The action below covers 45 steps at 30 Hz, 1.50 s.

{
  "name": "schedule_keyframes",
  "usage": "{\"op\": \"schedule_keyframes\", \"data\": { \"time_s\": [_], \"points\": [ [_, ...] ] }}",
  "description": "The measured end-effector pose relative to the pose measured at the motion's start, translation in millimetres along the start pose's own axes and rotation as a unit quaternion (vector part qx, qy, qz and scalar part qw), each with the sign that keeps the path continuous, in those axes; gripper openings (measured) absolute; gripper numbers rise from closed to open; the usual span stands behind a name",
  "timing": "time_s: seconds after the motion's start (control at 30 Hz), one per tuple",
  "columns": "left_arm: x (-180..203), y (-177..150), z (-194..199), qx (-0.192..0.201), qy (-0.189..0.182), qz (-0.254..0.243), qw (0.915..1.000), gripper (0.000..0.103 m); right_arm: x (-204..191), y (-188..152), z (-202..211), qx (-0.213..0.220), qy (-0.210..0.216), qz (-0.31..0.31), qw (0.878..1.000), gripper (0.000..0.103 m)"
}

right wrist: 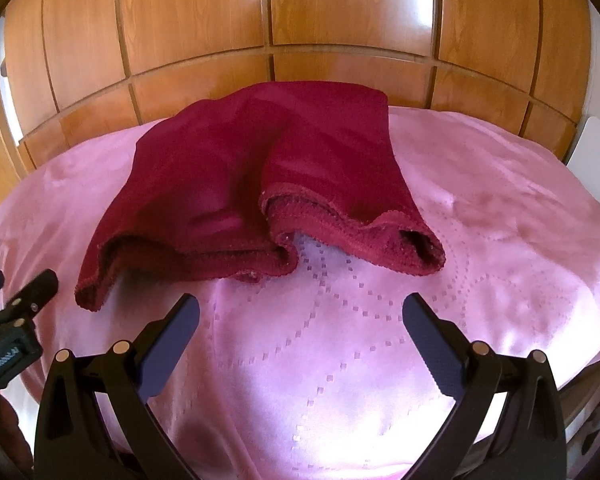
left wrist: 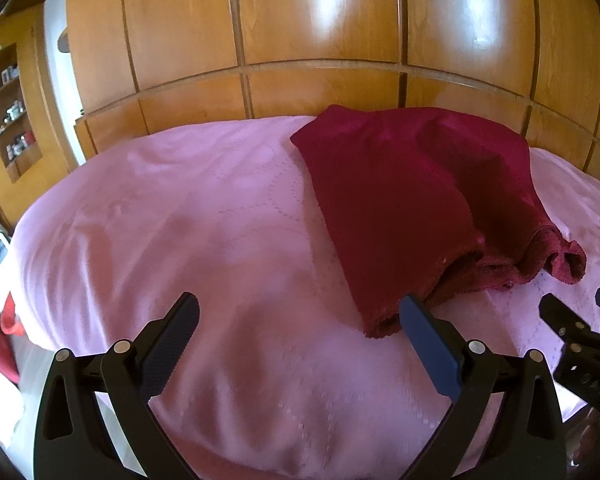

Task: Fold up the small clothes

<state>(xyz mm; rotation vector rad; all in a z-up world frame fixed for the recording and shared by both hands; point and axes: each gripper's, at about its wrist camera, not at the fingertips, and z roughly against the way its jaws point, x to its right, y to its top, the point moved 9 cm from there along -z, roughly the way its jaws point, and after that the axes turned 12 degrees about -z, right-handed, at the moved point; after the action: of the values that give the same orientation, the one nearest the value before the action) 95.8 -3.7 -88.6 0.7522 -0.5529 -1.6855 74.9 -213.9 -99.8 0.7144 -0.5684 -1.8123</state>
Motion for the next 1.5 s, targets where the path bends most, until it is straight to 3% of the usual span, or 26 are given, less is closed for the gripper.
{"op": "schedule_keyframes", "data": {
  "time_s": [0.2, 0.3, 0.47, 0.53, 0.63, 0.77, 0.9, 0.97, 1.03, 1.07, 1.1, 1.13, 1.37, 1.5],
  "points": [
    [1.6, 2.5, -10.9, -0.007, -0.011, -0.004, 0.9999, 0.099, 6.6, 11.5, -2.9, -0.006, 0.031, -0.011, 0.999, 0.101],
    [1.5, 5.3, -21.1, -0.014, -0.044, -0.005, 0.9989, 0.099, 12.0, 25.8, -2.2, -0.008, 0.063, -0.015, 0.998, 0.101],
    [-11.5, 9.6, -42.1, -0.043, -0.080, 0.028, 0.9954, 0.099, 49.9, 55.1, -10.9, -0.018, 0.058, -0.042, 0.997, 0.101],
    [-15.3, 10.6, -49.6, -0.054, -0.116, 0.062, 0.9899, 0.099, 66.6, 62.0, -17.0, -0.024, 0.055, -0.062, 0.996, 0.101],
    [-10.4, 15.2, -59.4, -0.066, -0.185, 0.107, 0.9747, 0.099, 91.8, 71.5, -34.2, -0.041, 0.047, -0.100, 0.993, 0.101],
    [4.2, 24.9, -71.7, -0.068, -0.215, 0.113, 0.9676, 0.098, 106.4, 76.2, -52.7, -0.061, 0.059, -0.140, 0.986, 0.099],
    [27.7, 21.5, -93.9, -0.106, -0.253, 0.109, 0.9553, 0.067, 109.4, 69.6, -80.1, -0.098, 0.056, -0.149, 0.982, 0.078],
    [36.8, 22.2, -98.9, -0.103, -0.257, 0.097, 0.9560, 0.055, 105.3, 65.2, -91.1, -0.108, 0.049, -0.135, 0.984, 0.069],
    [41.7, 24.1, -97.4, -0.102, -0.269, 0.083, 0.9541, 0.021, 98.7, 65.7, -92.4, -0.107, 0.046, -0.117, 0.986, 0.046],
    [42.6, 26.5, -94.9, -0.100, -0.275, 0.080, 0.9528, 0.015, 93.4, 65.0, -91.0, -0.109, 0.048, -0.107, 0.987, 0.037],
    [40.6, 29.6, -93.1, -0.095, -0.274, 0.078, 0.9539, 0.009, 90.4, 65.0, -90.0, -0.112, 0.050, -0.101, 0.987, 0.015],
    [36.0, 34.0, -89.7, -0.086, -0.268, 0.075, 0.9567, 0.008, 86.7, 66.6, -87.7, -0.116, 0.057, -0.097, 0.987, 0.010],
    [-30.8, 71.0, -48.1, -0.006, -0.238, 0.083, 0.9676, 0.007, 67.4, 103.9, -33.9, -0.072, 0.111, -0.080, 0.988, 0.009],
    [-71.4, 69.9, -25.4, 0.015, -0.212, 0.088, 0.9732, 0.007, 53.7, 116.5, 14.4, -0.054, 0.166, -0.072, 0.982, 0.008]
  ]
}}
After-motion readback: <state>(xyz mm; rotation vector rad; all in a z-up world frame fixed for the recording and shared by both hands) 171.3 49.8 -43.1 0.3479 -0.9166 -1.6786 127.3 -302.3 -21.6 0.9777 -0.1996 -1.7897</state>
